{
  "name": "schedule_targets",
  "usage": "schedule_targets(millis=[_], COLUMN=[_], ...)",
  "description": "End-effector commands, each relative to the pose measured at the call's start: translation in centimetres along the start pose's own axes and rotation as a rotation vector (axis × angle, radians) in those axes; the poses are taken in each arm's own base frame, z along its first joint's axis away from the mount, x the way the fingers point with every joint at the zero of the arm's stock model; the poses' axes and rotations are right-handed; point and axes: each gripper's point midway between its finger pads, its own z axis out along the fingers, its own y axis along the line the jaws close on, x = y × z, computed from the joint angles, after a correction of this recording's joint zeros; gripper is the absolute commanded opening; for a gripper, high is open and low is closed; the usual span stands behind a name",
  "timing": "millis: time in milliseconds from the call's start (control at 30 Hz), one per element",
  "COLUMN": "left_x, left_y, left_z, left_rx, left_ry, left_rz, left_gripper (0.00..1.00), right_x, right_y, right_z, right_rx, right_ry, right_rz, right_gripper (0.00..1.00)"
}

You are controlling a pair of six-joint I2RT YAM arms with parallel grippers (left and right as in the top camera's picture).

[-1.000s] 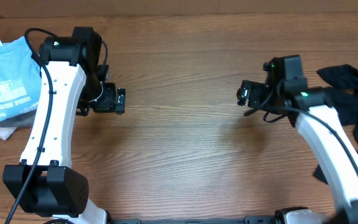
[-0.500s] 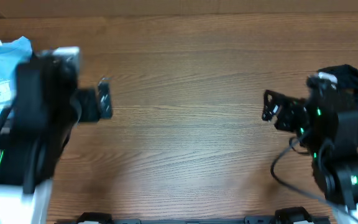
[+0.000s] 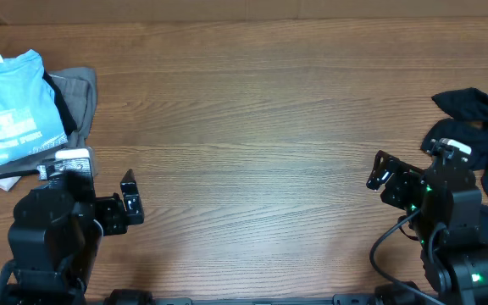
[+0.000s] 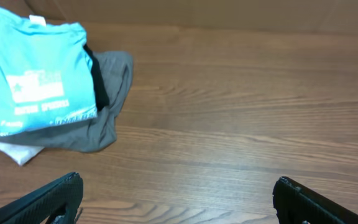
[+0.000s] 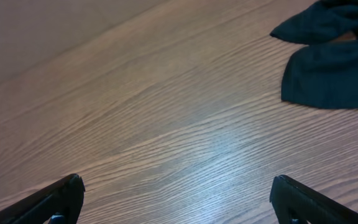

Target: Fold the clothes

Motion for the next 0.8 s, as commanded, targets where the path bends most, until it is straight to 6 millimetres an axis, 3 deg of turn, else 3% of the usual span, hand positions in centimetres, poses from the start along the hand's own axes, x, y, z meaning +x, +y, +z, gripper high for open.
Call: schedule_targets(millis=[0,200,767], left_x=[0.4,1.4,1.4], left_y=[0.3,0.4,0.4], left_z=[0.4,0.6,0.6], left_rx=[-0.022,-0.028,-0.028], left_ry=[0.02,0.067,0.069], left_rz=[0.023,0.031,0.031], left_gripper=[1.0,1.0,1.0], right_x=[0.1,0.3,0.6], right_y=[-0.3,-0.4,-0.4], right_z=[0.3,0.7,1.0], right_rx=[0.022,0.03,0.038], right_ry=[0.002,0.018,0.036], right_rz=[0.006,0.003,-0.003], right_gripper=[1.0,1.0,1.0])
